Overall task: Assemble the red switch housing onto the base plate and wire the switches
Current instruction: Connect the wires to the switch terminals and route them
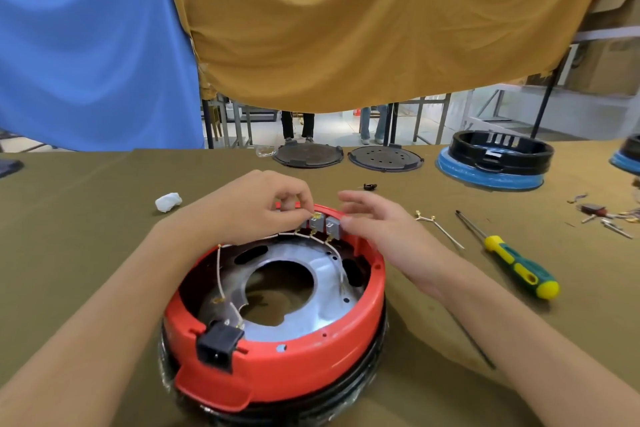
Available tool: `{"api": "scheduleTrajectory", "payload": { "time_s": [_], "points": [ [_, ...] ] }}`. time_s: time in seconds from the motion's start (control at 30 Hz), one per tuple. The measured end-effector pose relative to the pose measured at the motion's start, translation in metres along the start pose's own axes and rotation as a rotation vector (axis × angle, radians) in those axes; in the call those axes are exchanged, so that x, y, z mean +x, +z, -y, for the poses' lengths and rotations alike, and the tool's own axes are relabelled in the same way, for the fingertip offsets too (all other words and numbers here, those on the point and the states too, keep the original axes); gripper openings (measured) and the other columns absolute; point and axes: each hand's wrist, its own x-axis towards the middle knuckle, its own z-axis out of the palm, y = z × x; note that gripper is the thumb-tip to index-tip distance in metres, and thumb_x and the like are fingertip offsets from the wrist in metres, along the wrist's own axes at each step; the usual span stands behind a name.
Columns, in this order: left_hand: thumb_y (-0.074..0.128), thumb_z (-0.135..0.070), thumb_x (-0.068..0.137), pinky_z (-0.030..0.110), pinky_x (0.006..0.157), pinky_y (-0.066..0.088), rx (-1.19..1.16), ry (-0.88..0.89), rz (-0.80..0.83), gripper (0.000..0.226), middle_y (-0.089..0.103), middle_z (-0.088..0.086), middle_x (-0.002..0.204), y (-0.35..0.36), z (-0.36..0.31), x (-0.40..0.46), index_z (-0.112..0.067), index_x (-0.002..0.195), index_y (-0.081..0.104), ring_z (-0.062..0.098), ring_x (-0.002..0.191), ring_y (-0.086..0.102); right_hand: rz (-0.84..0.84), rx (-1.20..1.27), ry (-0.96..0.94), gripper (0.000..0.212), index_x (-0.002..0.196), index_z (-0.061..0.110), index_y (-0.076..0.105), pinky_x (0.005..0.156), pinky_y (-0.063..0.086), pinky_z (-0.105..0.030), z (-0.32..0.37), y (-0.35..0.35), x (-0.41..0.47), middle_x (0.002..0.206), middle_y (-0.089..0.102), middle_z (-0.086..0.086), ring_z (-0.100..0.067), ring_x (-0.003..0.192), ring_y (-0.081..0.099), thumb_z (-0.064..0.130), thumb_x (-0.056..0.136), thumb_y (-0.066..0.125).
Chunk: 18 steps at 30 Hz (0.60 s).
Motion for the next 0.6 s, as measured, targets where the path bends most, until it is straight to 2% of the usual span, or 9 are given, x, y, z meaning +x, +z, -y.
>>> {"api": "scheduleTrajectory", "payload": {
  "time_s": [0.1,0.17,0.33,0.4,0.47,0.5,0.53,0.6],
  "points": [
    [0.061,-0.023,0.095,0.012,0.054,0.036,-0.006,0.004,0.033,0.014,0.053,-0.017,0.056,0.002,-0.001,0.001,-0.031,0.084,0.066,0.001,0.049,0.047,0.072,0.014,0.023,0.046,0.134,0.029,0.056,0.094,0.055,-0.036,-0.001,0.002,-0.002,0.120,0.064,0.006,-0.016,0.105,0.066,0.004,0.096,0.054],
    [0.060,-0.024,0.096,0.013,0.055,0.035,0.004,0.012,0.047,0.013,0.053,-0.017,0.055,0.004,-0.001,0.002,-0.028,0.086,0.067,0.002,0.050,0.047,0.048,0.012,0.018,0.049,0.136,0.028,0.054,0.089,0.054,-0.037,0.000,0.003,-0.002,0.122,0.062,0.004,-0.021,0.103,0.067,0.002,0.094,0.050],
    [0.055,-0.028,0.099,0.021,0.056,0.037,0.065,0.000,0.142,0.016,0.053,-0.012,0.056,0.001,-0.002,0.002,-0.033,0.085,0.061,0.005,0.053,0.044,-0.037,-0.014,0.035,0.047,0.131,0.031,0.057,0.092,0.053,-0.042,-0.003,0.007,-0.002,0.117,0.062,0.008,-0.015,0.100,0.064,0.009,0.091,0.047],
    [0.052,-0.031,0.100,0.027,0.058,0.038,0.139,-0.018,0.199,0.017,0.054,-0.009,0.057,-0.005,-0.003,0.002,-0.034,0.084,0.058,0.006,0.053,0.044,-0.089,-0.015,0.048,0.039,0.121,0.031,0.063,0.084,0.051,-0.036,-0.006,0.009,0.000,0.104,0.067,0.006,-0.012,0.090,0.063,0.013,0.089,0.049],
    [0.050,-0.033,0.100,0.027,0.057,0.037,0.186,-0.013,0.223,0.016,0.054,-0.011,0.057,-0.007,-0.006,0.002,-0.032,0.086,0.058,0.006,0.054,0.045,-0.168,-0.016,0.057,0.021,0.103,0.026,0.068,0.073,0.048,-0.034,-0.007,0.009,0.001,0.088,0.070,0.002,-0.013,0.077,0.062,0.025,0.090,0.052],
    [0.049,-0.033,0.101,0.027,0.057,0.037,0.194,-0.005,0.227,0.015,0.054,-0.012,0.057,-0.006,-0.008,0.001,-0.031,0.088,0.057,0.006,0.054,0.045,-0.196,-0.011,0.059,0.022,0.095,0.018,0.068,0.071,0.046,-0.035,-0.008,0.009,0.001,0.080,0.069,0.000,-0.017,0.073,0.060,0.032,0.090,0.053],
    [0.049,-0.033,0.101,0.025,0.056,0.037,0.193,0.006,0.230,0.013,0.054,-0.011,0.056,-0.003,-0.011,0.001,-0.031,0.090,0.055,0.006,0.054,0.046,-0.210,0.002,0.065,0.032,0.091,0.008,0.065,0.070,0.044,-0.036,-0.009,0.007,0.002,0.075,0.065,-0.002,-0.019,0.071,0.057,0.038,0.089,0.053],
    [0.049,-0.031,0.102,0.020,0.054,0.033,0.181,0.047,0.231,0.008,0.053,-0.012,0.054,0.007,-0.016,-0.001,-0.033,0.094,0.052,0.005,0.054,0.046,-0.227,0.037,0.089,0.047,0.092,-0.003,0.061,0.069,0.040,-0.036,-0.010,0.005,0.003,0.072,0.061,-0.006,-0.018,0.068,0.052,0.042,0.088,0.051]
  ]
}}
